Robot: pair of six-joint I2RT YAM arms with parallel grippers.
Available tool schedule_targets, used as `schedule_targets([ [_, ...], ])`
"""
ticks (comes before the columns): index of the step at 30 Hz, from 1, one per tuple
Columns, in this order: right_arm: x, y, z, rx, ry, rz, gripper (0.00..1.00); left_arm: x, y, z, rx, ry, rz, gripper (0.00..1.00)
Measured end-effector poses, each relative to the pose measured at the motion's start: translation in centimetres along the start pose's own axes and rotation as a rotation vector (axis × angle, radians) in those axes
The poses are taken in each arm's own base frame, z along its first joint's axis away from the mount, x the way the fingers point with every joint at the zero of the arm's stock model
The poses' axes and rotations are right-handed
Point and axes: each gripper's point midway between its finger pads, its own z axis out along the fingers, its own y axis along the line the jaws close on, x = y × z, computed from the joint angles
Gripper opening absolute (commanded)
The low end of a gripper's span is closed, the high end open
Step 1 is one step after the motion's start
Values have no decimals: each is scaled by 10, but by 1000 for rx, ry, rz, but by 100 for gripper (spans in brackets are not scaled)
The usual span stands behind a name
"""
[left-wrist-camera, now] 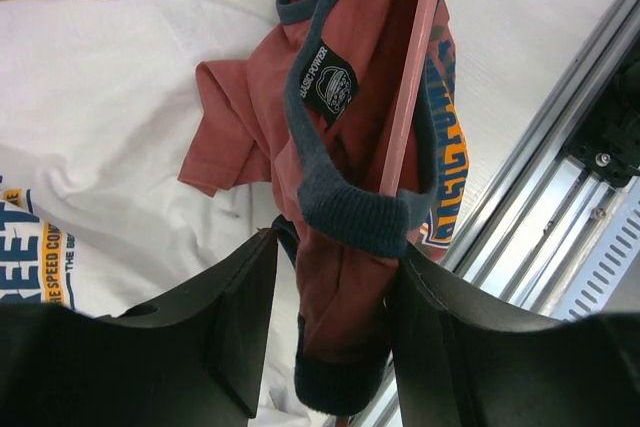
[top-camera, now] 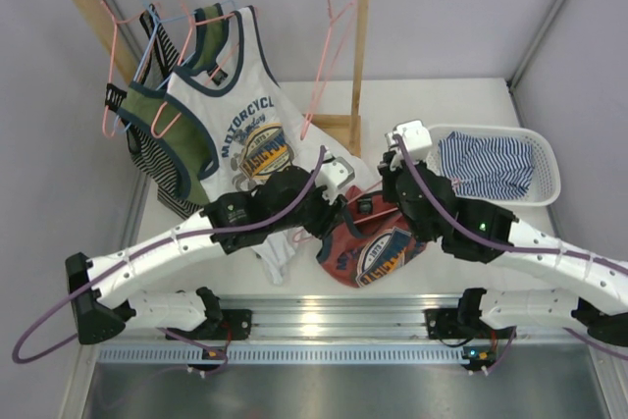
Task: Place the tank top on the hanger
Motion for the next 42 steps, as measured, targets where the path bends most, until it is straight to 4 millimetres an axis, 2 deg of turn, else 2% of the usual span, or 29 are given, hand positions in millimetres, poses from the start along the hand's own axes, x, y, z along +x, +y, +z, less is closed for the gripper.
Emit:
schedule_targets([
  [9,-1,11,2,-17,14,-26,0,2,5,9,-25,-39,-8,40],
  [10,-2,13,2,-20,13,-28,0,3,5,10,-28,-41,-8,36],
  [11,-2,14,2,-23,13,-29,0,4,6,10,-30,-43,-10,27],
  [12,-2,16,2,-27,14,-32,0,5,6,10,-31,-44,-16,21],
  [14,-3,18,3,-30,13,-32,0,5,6,10,-29,-51,-14,14],
  [15,-4,19,3,-31,14,-34,0,6,3,10,-14,-56,-9,5],
  [16,-5,20,4,-32,14,-36,0,6,-1,9,2,-60,-3,2],
  [24,-3,31,6,-48,23,-74,0,15,-3,9,15,-106,-39,0],
  [27,0,36,7,-62,31,-84,11,19,-3,8,21,-139,-65,0],
  [28,1,39,7,-72,34,-84,23,21,-3,7,25,-154,-74,0],
  [31,2,43,6,-87,35,-79,42,29,1,7,5,-169,-109,0],
  [32,1,43,5,-85,33,-77,52,32,4,7,-9,-172,-125,0],
  [34,0,42,6,-84,30,-74,65,39,11,8,-37,-167,-148,0],
  [42,-7,35,2,-71,8,-56,84,61,18,14,-72,-164,-200,0],
])
